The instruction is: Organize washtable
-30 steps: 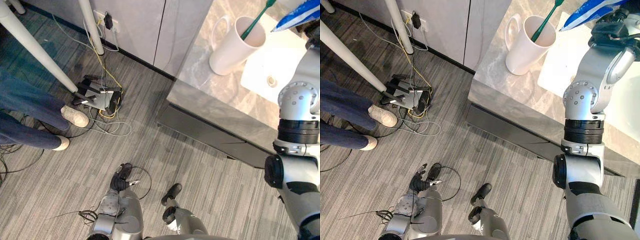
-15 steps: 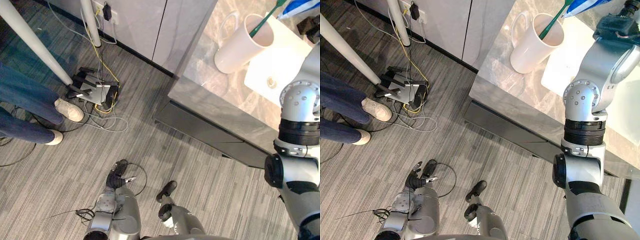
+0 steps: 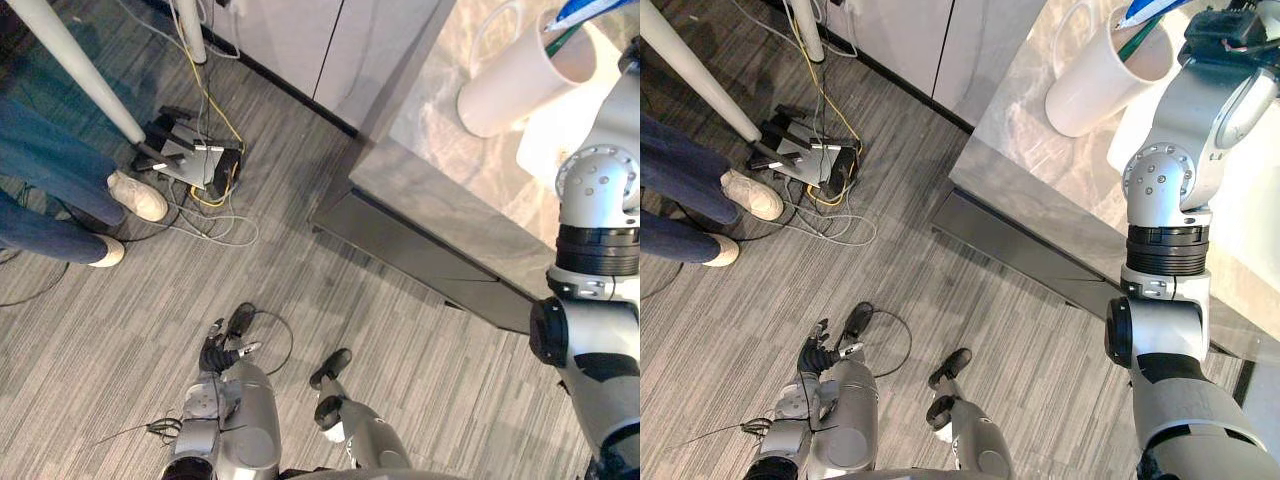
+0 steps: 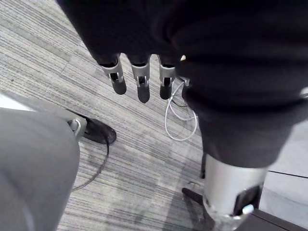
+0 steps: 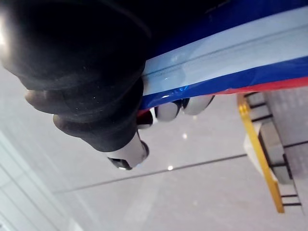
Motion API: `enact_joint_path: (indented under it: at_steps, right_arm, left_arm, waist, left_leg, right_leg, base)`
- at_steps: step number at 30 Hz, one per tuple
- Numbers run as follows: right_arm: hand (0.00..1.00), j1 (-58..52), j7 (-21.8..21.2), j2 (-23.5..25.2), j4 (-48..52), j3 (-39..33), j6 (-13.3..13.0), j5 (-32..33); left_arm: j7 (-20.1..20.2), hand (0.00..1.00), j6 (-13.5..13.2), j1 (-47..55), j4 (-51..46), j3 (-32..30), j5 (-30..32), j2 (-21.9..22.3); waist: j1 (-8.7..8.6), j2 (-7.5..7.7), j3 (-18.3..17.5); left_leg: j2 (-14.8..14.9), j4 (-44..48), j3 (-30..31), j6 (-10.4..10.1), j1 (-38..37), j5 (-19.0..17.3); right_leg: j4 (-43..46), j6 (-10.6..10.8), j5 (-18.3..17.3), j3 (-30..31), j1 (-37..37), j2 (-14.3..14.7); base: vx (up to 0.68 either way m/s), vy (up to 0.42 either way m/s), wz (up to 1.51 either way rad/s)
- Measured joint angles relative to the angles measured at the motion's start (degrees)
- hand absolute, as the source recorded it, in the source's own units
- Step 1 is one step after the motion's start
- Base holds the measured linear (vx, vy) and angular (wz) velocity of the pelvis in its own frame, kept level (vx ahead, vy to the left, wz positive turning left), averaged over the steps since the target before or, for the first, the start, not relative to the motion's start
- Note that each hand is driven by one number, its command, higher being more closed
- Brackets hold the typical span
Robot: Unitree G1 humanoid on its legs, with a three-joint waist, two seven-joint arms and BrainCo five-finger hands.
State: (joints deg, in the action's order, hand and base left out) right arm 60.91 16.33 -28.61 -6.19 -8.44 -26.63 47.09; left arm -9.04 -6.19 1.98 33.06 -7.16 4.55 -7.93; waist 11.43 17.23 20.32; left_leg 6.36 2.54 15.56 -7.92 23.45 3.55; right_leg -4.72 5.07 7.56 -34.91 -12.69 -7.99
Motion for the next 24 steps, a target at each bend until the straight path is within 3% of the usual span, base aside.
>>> enact_joint_path:
  at_steps: [9, 17, 24]
  right_arm:
    - [1.00, -1.08, -0.19, 0.16, 0.34, -0.23, -1.99, 0.00]
    - [1.00, -2.99, -0.28, 1.24, 0.83, -0.72, -2.16, 0.01]
    - [1.00, -6.42, -0.28, 3.17, 0.68, -0.18, 0.41, 0.04]
  left_arm:
    - [-1.08, 0.00, -0.07, -1.09, 1.18, 0.05, -1.39, -0.02]
    - [-1.07, 0.00, -0.42, -1.09, 1.16, 0.37, -1.69, 0.01]
    - [-1.08, 0.00, -0.54, -1.09, 1.03, 0.55, -1.70, 0.02]
  waist:
    - [-0.08, -0.17, 0.77]
    - [-0.25, -0.58, 1.08]
    - [-0.36, -0.79, 1.24]
  left_leg:
    - [-0.23, 0.06, -0.24, 0.10, 0.31, 0.07]
    - [-0.32, 0.07, -0.43, 0.18, 0.68, 0.13]
    - [-0.39, 0.03, -0.77, 0.18, 0.92, 0.13]
  right_leg:
    - [0.48, 0.00, -0.01, 0.45, -0.68, -0.35]
    - [0.59, 0.00, -0.01, 0.63, -1.16, -0.50]
    - [0.62, 0.00, 0.00, 0.91, -1.62, -0.64]
  base:
    - [0.00, 0.018, -0.01]
    - [0.00, 0.000, 0.00]
    - [0.00, 0.011, -0.03]
